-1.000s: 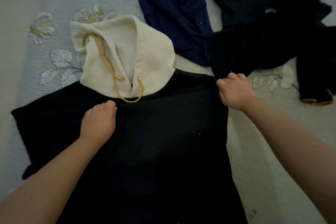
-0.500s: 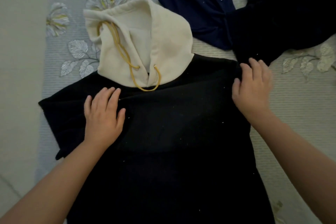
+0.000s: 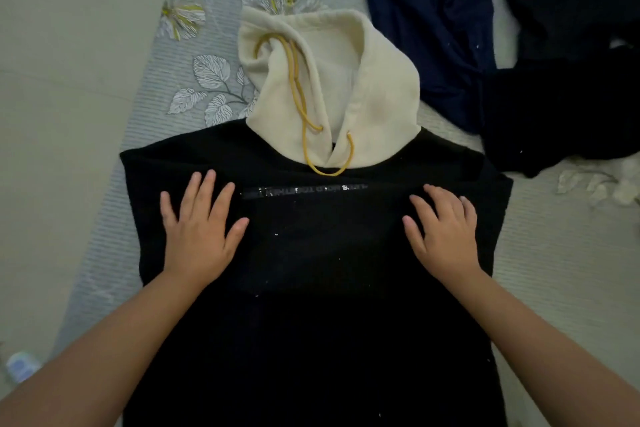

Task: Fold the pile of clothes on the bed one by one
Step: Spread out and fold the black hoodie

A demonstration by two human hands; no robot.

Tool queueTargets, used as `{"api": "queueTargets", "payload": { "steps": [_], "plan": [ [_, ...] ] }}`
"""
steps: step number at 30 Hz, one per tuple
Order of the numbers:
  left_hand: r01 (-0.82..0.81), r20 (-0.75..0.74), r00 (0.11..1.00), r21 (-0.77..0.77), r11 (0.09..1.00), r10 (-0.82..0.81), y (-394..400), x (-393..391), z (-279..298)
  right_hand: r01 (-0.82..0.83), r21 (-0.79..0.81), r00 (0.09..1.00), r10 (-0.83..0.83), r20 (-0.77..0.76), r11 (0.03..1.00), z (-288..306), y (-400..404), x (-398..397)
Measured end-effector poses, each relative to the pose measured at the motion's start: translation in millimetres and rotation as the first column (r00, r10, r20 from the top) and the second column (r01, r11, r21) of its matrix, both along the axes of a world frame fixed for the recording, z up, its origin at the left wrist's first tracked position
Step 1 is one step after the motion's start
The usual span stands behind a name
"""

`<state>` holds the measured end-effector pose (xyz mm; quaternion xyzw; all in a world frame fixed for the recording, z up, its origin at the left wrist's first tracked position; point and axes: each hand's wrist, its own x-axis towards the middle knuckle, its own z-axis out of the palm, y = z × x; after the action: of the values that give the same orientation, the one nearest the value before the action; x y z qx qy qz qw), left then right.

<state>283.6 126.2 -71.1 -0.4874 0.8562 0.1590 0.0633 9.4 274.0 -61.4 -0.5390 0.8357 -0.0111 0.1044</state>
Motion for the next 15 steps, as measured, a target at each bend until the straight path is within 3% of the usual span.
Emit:
{"api": "queueTargets", "payload": {
  "steps": [3,7,10,12,15],
  "plan": [
    [0.012,-0.194,0.981,-0.089,0.996,-0.029,-30,-20,11,-0.006,-0.298,1.0,0.006,-0.001,0.954,18,-49,-12],
    [-0.127,-0.416,0.902,-0.004,0.992,0.114,-76,-67,18,0.227,-0.331,0.967,-0.172,0.189,0.916,30,-135,-40],
    [-0.342,-0.467,0.784,0.224,0.912,0.409,-121,-107,16,0.441,-0.136,0.856,-0.371,0.36,0.887,34,-194,-62],
    [-0.413,-0.361,0.773,0.337,0.846,0.521,-143,-129,12,0.444,0.059,0.867,-0.446,0.221,0.894,30,-217,-71],
    [-0.396,-0.298,0.81,0.357,0.846,0.506,-143,-141,7,0.39,0.322,0.893,-0.439,0.094,0.863,21,-222,-65]
  ]
}}
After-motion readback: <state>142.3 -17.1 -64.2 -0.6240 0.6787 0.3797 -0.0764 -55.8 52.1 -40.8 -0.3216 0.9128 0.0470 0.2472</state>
